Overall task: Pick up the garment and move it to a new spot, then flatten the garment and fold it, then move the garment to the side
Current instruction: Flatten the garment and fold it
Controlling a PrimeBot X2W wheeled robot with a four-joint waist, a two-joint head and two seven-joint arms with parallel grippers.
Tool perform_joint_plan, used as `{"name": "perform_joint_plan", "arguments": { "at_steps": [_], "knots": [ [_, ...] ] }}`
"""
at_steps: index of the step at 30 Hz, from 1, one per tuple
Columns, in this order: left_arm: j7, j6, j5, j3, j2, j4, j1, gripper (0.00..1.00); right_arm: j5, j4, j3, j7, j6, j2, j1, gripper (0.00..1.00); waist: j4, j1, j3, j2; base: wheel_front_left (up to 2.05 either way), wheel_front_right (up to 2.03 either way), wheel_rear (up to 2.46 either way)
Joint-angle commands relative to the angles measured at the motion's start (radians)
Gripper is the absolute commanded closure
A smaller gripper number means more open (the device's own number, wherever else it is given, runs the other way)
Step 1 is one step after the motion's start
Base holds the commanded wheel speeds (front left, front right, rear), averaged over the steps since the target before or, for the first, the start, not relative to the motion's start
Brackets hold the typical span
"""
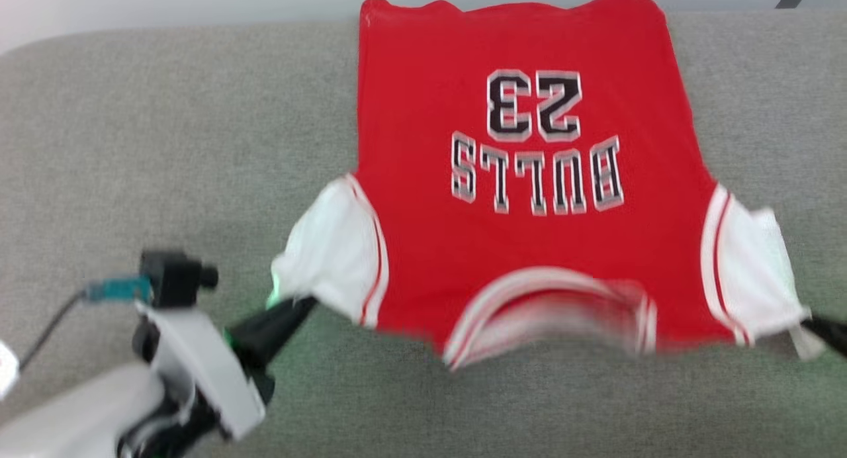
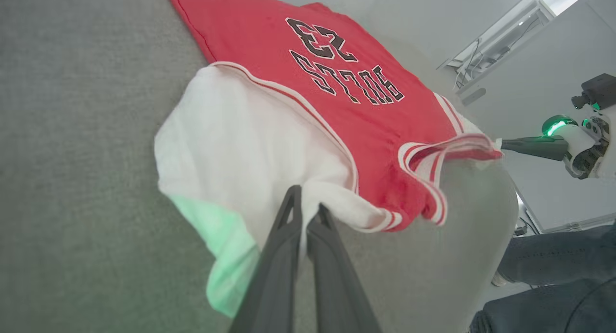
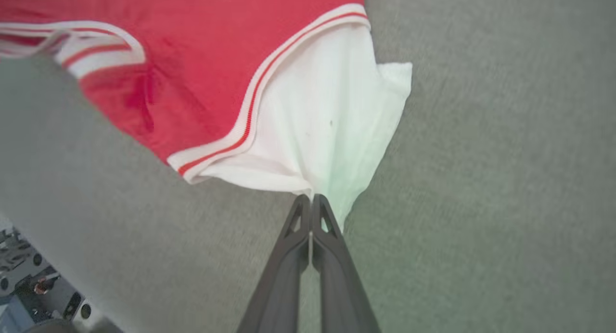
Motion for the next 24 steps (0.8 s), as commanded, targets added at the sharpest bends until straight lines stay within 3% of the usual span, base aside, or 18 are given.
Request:
{"name": "perform_joint_plan", "arguments": {
  "at_steps": [1, 9, 15, 19, 24],
  "knots": [
    [-0.007, -0.002, 0.004, -0.005, 0.008, -0.014, 0.030, 1.00, 0.014, -0.013, -0.002, 0.002, -0.001, -0.018, 0.032, 1.00, -0.005, 0.0000, -0.005, -0.0001, 0.00, 0.00, 0.00],
    [-0.021, 0.027, 0.011, -0.028, 0.118, -0.155, 0.186, 1.00, 0.076, -0.116, -0.021, 0.004, -0.001, -0.107, 0.216, 1.00, -0.009, 0.0000, -0.017, -0.0001, 0.00, 0.00, 0.00],
    [-0.015, 0.068, 0.024, -0.037, 0.155, -0.247, 0.239, 1.00, 0.088, -0.156, -0.054, 0.001, -0.001, -0.145, 0.290, 1.00, -0.010, 0.0000, -0.007, -0.0001, 0.00, 0.00, 0.00],
    [-0.013, 0.085, 0.035, -0.039, 0.103, -0.219, 0.244, 1.00, 0.027, -0.135, -0.078, 0.032, -0.001, -0.104, 0.306, 1.00, -0.008, 0.0000, 0.003, -0.0001, 0.00, 0.00, 0.00],
    [-0.013, 0.078, 0.044, -0.042, 0.005, -0.101, 0.251, 1.00, -0.071, -0.103, -0.083, 0.135, -0.001, 0.033, 0.284, 1.00, -0.020, 0.0000, 0.015, -0.0001, 0.00, 0.00, 0.00]
  ]
}}
